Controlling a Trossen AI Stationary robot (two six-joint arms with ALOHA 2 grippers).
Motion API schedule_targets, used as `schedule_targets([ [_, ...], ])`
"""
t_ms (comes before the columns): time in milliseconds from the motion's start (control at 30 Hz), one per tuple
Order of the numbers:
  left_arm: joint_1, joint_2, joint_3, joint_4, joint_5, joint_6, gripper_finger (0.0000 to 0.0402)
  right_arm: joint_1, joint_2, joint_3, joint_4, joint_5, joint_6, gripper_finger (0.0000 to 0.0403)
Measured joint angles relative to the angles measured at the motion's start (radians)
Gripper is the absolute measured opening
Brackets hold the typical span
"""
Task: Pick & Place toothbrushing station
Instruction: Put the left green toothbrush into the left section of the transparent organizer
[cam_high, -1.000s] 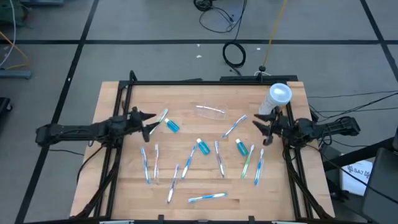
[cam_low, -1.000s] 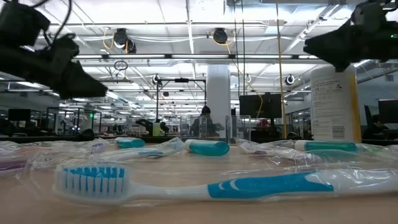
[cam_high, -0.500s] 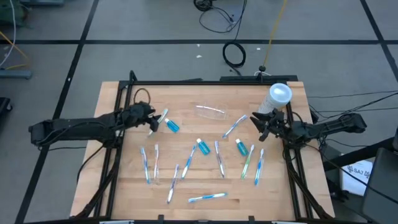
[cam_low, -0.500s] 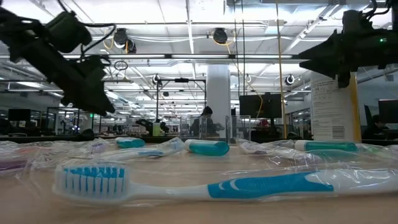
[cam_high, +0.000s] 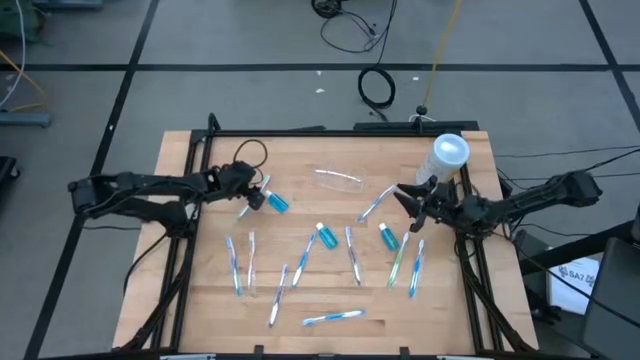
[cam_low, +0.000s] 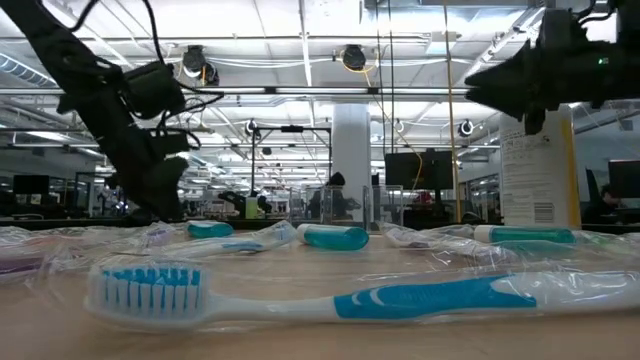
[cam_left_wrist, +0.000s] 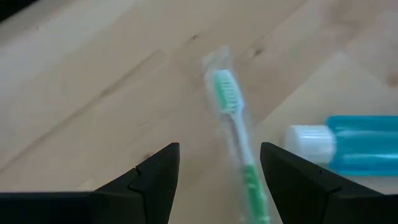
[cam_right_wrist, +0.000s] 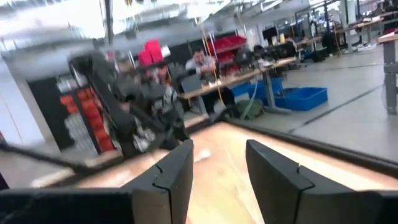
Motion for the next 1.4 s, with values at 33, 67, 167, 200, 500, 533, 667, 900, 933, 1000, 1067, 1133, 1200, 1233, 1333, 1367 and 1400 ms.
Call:
schedule_targets([
  [33, 0.005, 0.014, 0.0, 0.008, 0.001, -0.001, 0.0232, 0.0, 0.03, 0.016, -0.01, 0.001, -0.001, 0.0139],
  [67, 0.01, 0.029, 0.0, 0.023, 0.003, -0.002, 0.0232, 0.0, 0.063, 0.043, -0.01, 0.0, -0.002, 0.0139],
  [167, 0.021, 0.061, 0.0, 0.074, 0.051, -0.003, 0.0232, -0.004, 0.143, 0.11, 0.009, 0.0, -0.021, 0.0139],
  [200, 0.022, 0.068, 0.0, 0.091, 0.068, -0.003, 0.0232, -0.01, 0.169, 0.132, 0.007, 0.001, -0.029, 0.0139],
  [500, 0.022, 0.114, 0.001, 0.121, 0.088, -0.021, 0.0232, -0.098, 0.382, 0.295, -0.002, -0.112, -0.046, 0.0139],
  [533, 0.022, 0.125, 0.001, 0.126, 0.087, -0.021, 0.0232, -0.111, 0.403, 0.311, 0.001, -0.141, -0.051, 0.0139],
  [667, 0.022, 0.156, 0.004, 0.137, 0.08, -0.019, 0.0223, -0.157, 0.481, 0.356, 0.0, -0.229, -0.07, 0.0139],
  [900, 0.023, 0.167, 0.003, 0.143, 0.076, -0.022, 0.0139, -0.213, 0.576, 0.379, 0.0, -0.288, -0.063, 0.0139],
  [933, 0.023, 0.167, 0.003, 0.148, 0.076, -0.022, 0.0126, -0.216, 0.586, 0.379, 0.0, -0.288, -0.056, 0.0139],
  [1000, 0.023, 0.167, 0.002, 0.16, 0.075, -0.021, 0.0103, -0.219, 0.608, 0.379, 0.001, -0.288, -0.023, 0.0139],
  [1067, 0.023, 0.169, 0.002, 0.172, 0.07, -0.013, 0.0082, -0.219, 0.632, 0.379, 0.001, -0.288, 0.008, 0.0139],
  [1133, 0.023, 0.169, 0.001, 0.18, 0.067, -0.002, 0.0063, -0.218, 0.657, 0.379, 0.001, -0.288, 0.031, 0.0139],
  [1200, 0.022, 0.169, 0.001, 0.181, 0.066, -0.003, 0.0043, -0.214, 0.682, 0.379, -0.001, -0.288, 0.034, 0.0139],
  [1233, 0.022, 0.169, 0.001, 0.181, 0.066, -0.003, 0.0032, -0.214, 0.694, 0.379, -0.001, -0.288, 0.03, 0.0139],
  [1333, 0.022, 0.165, 0.001, 0.182, 0.063, -0.001, 0.0009, -0.214, 0.722, 0.379, 0.0, -0.288, 0.028, 0.0139],
  [1367, 0.022, 0.161, 0.0, 0.183, 0.063, -0.002, 0.0009, -0.214, 0.73, 0.379, 0.0, -0.288, 0.028, 0.0139],
  [1400, 0.022, 0.159, 0.0, 0.188, 0.063, -0.005, 0.0011, -0.214, 0.738, 0.379, 0.001, -0.288, 0.031, 0.0139],
])
